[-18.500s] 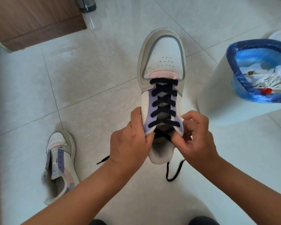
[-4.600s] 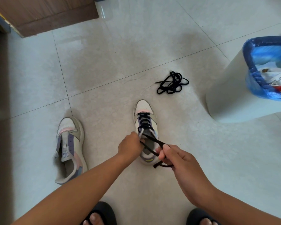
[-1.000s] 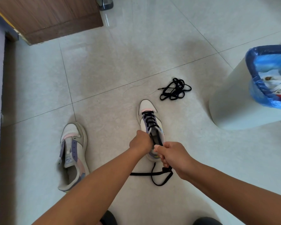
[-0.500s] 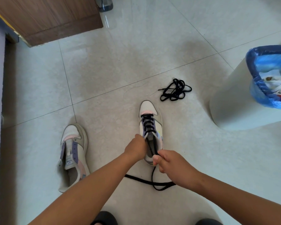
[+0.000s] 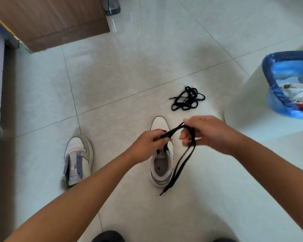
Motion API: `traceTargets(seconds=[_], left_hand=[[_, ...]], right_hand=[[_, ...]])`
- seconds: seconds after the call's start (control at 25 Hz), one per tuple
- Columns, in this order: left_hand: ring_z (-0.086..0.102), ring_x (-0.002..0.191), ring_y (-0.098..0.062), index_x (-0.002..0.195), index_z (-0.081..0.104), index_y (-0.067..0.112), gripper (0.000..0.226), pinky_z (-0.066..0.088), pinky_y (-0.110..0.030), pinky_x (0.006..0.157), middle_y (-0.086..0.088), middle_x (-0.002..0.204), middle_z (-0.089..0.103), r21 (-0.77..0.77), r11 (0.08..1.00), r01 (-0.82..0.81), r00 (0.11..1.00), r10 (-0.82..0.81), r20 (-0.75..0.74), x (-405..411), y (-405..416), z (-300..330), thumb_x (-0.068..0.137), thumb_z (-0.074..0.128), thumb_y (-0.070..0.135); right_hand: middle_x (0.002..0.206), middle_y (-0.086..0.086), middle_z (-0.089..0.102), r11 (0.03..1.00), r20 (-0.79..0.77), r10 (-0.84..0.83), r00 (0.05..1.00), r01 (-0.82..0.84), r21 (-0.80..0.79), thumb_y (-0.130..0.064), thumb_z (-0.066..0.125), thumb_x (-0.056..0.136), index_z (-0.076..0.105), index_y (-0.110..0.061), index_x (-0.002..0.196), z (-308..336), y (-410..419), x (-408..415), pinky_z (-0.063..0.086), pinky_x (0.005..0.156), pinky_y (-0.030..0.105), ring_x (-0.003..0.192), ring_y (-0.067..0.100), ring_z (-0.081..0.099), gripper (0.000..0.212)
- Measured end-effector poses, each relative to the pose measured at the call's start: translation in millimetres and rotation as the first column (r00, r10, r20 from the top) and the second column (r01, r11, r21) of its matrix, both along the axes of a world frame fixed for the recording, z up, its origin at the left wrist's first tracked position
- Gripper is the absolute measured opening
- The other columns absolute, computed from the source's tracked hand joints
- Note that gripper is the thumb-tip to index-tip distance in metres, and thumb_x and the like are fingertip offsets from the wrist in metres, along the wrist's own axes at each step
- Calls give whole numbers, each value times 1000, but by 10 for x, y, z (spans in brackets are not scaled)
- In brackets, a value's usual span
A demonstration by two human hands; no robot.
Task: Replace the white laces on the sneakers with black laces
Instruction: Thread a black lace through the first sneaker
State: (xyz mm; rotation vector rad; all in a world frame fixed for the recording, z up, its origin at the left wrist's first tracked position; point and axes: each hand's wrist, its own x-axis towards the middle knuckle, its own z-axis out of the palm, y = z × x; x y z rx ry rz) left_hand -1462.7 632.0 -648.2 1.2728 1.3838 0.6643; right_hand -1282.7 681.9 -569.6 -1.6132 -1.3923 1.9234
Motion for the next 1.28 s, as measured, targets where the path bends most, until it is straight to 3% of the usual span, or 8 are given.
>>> traceTargets(seconds=[0.12,0.2,0.36,0.52,0.72,1.04,1.16,1.28], left_hand=[[51,59,-14,85,67,17,21,48,-31,70,-2,61,53,-154,959,-239,954,261,148,-47,202,112,96,50,15],[51,56,-17,85,63,10,24,51,-35,70,-3,63,51,-260,897,-359,896,409,174,-68,310,181,99,44,16],[53,58,-20,82,54,6,24,54,-37,67,-7,64,50,-429,759,-490,768,609,200,-108,393,249,99,41,15],[61,69,-22,86,57,3,27,57,-40,76,-9,71,59,-432,820,-377,733,549,402,-74,419,357,101,41,20],[66,98,-23,91,62,3,27,56,-42,85,-12,94,68,-331,928,-173,778,335,531,4,432,409,100,43,19],[50,118,2,92,70,20,21,34,-14,100,11,126,58,63,979,-193,976,185,116,-77,515,353,97,50,23],[57,106,0,99,69,19,27,39,-15,91,10,111,63,46,992,-120,988,115,100,-135,500,261,99,43,29],[60,69,-9,101,66,21,45,46,-23,71,3,83,66,-118,992,37,998,-31,50,-195,396,138,99,30,47]], right_hand=[[112,14,59,798,587,-240,773,-187,573,-24,49,95,58,-8,106,-233,262,55,41,85,38,97,24,52,21],[115,12,55,734,684,-185,706,-363,574,-27,46,96,58,-7,109,-410,192,-19,39,87,38,103,28,51,26],[61,6,51,904,546,346,763,-427,23,-41,52,92,50,-7,61,-760,-160,-331,37,55,30,56,18,48,47],[81,-1,58,939,371,158,915,-256,230,-13,61,86,61,-13,85,-929,-259,-481,39,62,19,74,12,54,1],[97,6,65,992,-9,80,997,-79,100,-7,68,81,59,-10,105,-932,-287,-510,51,78,19,88,12,61,26],[101,-1,58,790,312,344,886,-453,413,-15,60,90,68,-8,100,-831,-86,-549,42,80,14,92,11,55,15],[99,9,65,878,185,321,929,-366,309,-18,55,94,69,-8,91,-790,-63,-579,47,86,28,95,21,60,17],[97,5,62,924,24,311,950,-308,229,-12,51,96,68,-13,89,-704,-24,-568,46,74,16,84,10,58,19]])
